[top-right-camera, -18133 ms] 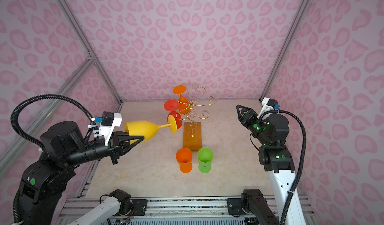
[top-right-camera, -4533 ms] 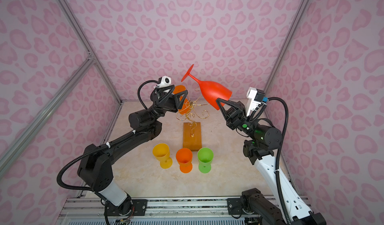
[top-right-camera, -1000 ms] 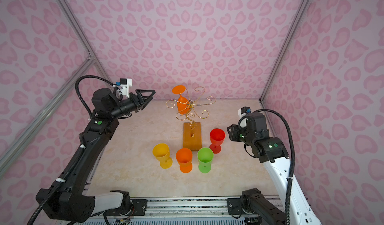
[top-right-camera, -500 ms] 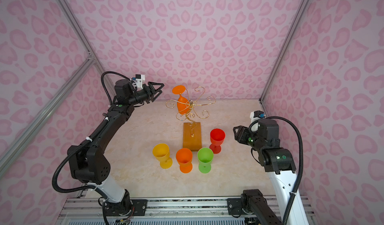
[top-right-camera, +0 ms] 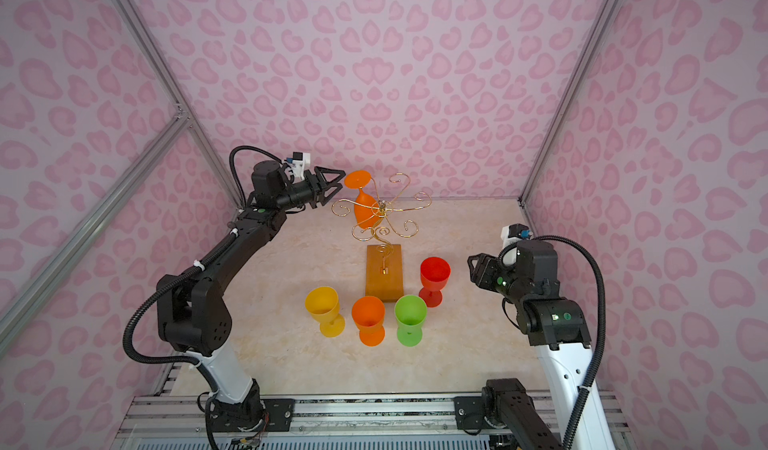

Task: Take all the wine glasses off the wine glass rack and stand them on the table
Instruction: 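Move the left gripper to the orange glass's base on the rack and close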

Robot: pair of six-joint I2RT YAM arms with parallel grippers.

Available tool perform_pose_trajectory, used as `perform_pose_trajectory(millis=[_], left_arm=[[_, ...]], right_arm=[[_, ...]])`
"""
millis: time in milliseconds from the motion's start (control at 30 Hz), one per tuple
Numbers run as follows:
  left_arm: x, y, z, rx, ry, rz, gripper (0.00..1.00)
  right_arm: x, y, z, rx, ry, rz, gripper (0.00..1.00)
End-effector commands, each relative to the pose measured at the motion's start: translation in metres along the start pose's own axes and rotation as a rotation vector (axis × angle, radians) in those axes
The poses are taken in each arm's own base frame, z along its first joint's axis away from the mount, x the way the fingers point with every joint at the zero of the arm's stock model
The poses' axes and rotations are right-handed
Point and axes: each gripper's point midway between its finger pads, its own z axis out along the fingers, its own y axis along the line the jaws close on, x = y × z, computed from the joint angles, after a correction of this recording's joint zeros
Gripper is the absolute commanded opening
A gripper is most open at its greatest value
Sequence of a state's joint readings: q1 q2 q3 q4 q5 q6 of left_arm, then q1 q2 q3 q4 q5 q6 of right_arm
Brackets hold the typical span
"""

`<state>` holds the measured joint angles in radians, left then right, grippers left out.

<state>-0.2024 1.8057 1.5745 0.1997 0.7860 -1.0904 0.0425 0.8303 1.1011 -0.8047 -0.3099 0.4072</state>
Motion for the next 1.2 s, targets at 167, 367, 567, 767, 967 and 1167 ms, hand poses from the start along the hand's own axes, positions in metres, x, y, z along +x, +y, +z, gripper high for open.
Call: perform_pose_trajectory(millis=[167, 367, 567, 767, 967, 1167], left_arm=[[0.003, -0.014, 0.008, 0.064, 0.018, 0.035, 0.64], [0.004, -0.013, 0.013, 0.076, 0.029, 0.02, 0.59], [0.005, -0.012, 0.015, 0.084, 0.036, 0.013, 0.49], [0.007, -0.013, 0.016, 0.094, 0.049, 0.01, 0.42], [0.007, -0.013, 0.017, 0.099, 0.057, 0.009, 0.37], [0.009, -0.009, 0.019, 0.099, 0.069, 0.003, 0.24]], right_arm=[[-0.002, 0.003, 0.004, -0.023, -0.011, -0.005, 0.59], [-0.001, 0.002, 0.003, -0.022, -0.013, -0.004, 0.59], [0.0, 0.0, 0.004, -0.018, -0.009, -0.001, 0.59], [0.001, -0.002, 0.007, -0.02, -0.003, 0.004, 0.58], [0.001, -0.002, 0.008, -0.021, -0.001, 0.007, 0.58], [0.001, -0.002, 0.01, -0.023, 0.002, 0.011, 0.58]])
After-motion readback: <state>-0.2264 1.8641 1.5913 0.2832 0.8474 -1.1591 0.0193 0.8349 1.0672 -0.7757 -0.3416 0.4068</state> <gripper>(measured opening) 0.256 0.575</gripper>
